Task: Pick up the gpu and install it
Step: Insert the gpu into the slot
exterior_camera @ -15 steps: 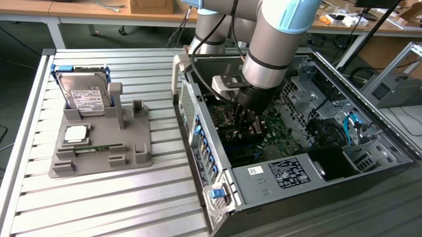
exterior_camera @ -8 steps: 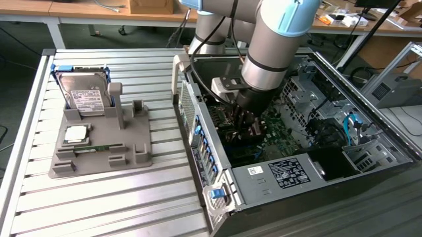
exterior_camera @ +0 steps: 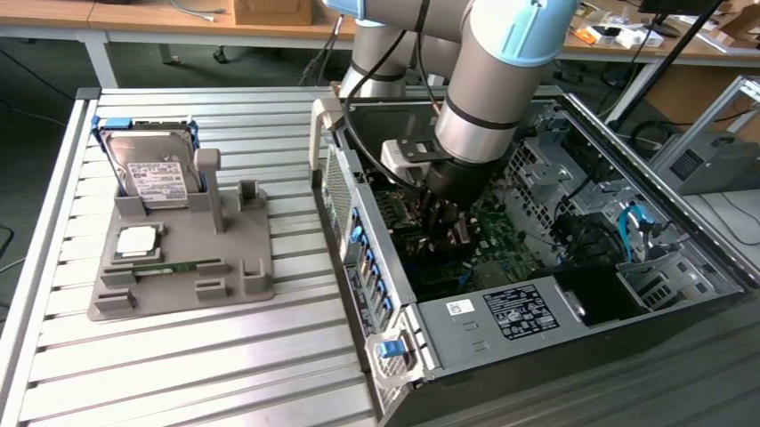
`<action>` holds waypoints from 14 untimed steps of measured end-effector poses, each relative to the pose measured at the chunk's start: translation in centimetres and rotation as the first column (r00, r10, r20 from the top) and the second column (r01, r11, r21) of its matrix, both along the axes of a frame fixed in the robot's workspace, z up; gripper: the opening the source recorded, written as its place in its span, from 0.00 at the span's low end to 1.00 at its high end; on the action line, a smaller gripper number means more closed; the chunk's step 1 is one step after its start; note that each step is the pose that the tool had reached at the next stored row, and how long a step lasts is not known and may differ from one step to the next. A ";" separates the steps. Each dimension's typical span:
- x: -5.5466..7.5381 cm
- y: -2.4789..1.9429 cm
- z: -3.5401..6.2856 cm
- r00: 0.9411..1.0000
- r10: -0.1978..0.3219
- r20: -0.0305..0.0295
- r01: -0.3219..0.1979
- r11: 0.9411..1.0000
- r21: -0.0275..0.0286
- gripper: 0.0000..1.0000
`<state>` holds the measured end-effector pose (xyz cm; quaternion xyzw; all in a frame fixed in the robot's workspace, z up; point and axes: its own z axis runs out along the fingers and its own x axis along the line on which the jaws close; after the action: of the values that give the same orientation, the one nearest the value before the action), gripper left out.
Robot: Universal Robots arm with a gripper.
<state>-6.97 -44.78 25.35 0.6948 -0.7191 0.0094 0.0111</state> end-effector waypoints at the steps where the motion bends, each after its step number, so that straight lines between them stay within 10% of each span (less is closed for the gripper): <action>1: 0.0 0.00 0.04 1.000 0.000 0.000 0.000 1.000 0.000 0.27; 14: 0.0 -0.01 -0.30 1.000 0.000 -0.001 0.000 1.000 0.000 0.27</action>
<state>-6.97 -44.79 25.04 0.6948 -0.7190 0.0093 0.0114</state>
